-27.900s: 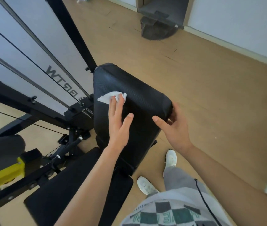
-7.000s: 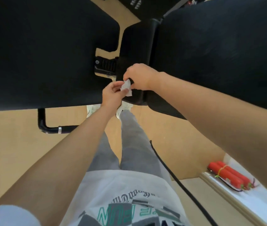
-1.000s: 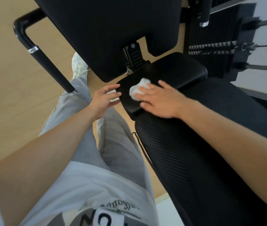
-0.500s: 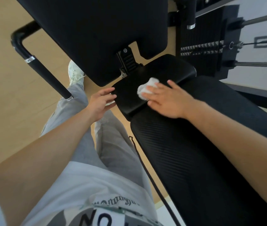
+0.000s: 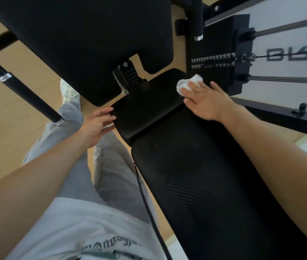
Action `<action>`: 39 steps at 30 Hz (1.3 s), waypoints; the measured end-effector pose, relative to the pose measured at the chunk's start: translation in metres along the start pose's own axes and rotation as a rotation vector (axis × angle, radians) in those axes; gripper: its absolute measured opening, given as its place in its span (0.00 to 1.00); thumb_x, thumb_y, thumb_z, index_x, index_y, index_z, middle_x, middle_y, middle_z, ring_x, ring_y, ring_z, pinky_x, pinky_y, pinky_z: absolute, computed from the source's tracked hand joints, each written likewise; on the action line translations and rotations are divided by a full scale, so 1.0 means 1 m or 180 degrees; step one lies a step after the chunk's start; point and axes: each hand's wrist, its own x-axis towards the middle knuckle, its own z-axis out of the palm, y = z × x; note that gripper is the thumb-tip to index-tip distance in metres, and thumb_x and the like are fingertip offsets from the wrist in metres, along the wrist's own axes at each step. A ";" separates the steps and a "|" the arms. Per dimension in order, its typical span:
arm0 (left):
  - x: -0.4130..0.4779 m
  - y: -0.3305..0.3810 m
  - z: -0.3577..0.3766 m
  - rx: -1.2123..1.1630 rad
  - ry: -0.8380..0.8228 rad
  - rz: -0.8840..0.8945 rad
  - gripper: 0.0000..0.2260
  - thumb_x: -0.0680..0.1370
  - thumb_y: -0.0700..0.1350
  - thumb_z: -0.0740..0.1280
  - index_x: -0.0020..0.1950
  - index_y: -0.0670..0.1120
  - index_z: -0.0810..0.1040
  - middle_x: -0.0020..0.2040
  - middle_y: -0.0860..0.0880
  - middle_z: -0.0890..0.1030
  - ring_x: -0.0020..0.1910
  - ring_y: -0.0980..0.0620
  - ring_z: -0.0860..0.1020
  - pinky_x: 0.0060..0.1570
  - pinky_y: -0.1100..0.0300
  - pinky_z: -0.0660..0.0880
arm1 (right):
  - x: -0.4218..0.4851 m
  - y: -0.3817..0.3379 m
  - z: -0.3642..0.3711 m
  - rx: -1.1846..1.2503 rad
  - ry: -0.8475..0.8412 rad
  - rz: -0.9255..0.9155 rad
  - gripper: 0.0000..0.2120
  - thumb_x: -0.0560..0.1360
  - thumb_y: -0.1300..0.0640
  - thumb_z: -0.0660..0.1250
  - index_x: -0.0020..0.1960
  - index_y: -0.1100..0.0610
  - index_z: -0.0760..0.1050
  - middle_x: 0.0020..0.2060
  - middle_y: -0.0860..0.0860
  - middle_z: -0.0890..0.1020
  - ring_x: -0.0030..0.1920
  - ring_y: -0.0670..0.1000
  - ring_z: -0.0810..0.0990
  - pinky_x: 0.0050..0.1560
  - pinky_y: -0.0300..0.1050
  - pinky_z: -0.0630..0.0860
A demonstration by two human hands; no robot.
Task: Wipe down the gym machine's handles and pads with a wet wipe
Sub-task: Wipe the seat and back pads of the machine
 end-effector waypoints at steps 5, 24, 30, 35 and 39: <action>-0.004 0.006 0.002 0.0111 0.0051 0.0000 0.16 0.79 0.35 0.69 0.65 0.49 0.80 0.63 0.45 0.81 0.62 0.47 0.81 0.56 0.52 0.81 | 0.004 -0.014 0.003 -0.0014 0.0072 -0.0214 0.23 0.85 0.48 0.53 0.79 0.49 0.62 0.80 0.53 0.60 0.81 0.55 0.56 0.81 0.60 0.48; -0.042 0.015 0.042 0.2562 -0.0296 0.2393 0.06 0.76 0.49 0.75 0.51 0.50 0.87 0.51 0.56 0.85 0.53 0.56 0.82 0.57 0.53 0.77 | 0.049 -0.105 0.024 0.1086 0.0404 -0.1377 0.10 0.79 0.55 0.69 0.61 0.50 0.79 0.58 0.47 0.81 0.61 0.48 0.78 0.66 0.50 0.75; -0.004 0.033 0.031 0.3007 0.0055 0.2213 0.02 0.78 0.47 0.73 0.49 0.53 0.85 0.50 0.54 0.86 0.49 0.57 0.82 0.57 0.49 0.79 | 0.086 -0.115 0.020 0.0682 0.0566 -0.1234 0.14 0.81 0.53 0.67 0.66 0.51 0.79 0.65 0.51 0.80 0.66 0.52 0.78 0.68 0.54 0.74; -0.010 0.035 0.014 0.3245 -0.0016 0.1995 0.05 0.77 0.45 0.74 0.44 0.54 0.82 0.45 0.54 0.82 0.45 0.53 0.80 0.54 0.47 0.79 | 0.089 -0.130 0.020 0.0799 0.0380 -0.1392 0.11 0.80 0.55 0.69 0.61 0.51 0.83 0.62 0.49 0.81 0.63 0.50 0.78 0.64 0.46 0.73; -0.043 0.024 0.006 0.2994 -0.0515 0.2003 0.02 0.76 0.45 0.76 0.45 0.50 0.85 0.45 0.53 0.82 0.44 0.52 0.81 0.48 0.54 0.80 | 0.068 -0.126 0.013 0.0708 -0.0034 -0.1786 0.08 0.78 0.54 0.71 0.56 0.49 0.84 0.57 0.45 0.78 0.60 0.48 0.77 0.62 0.45 0.73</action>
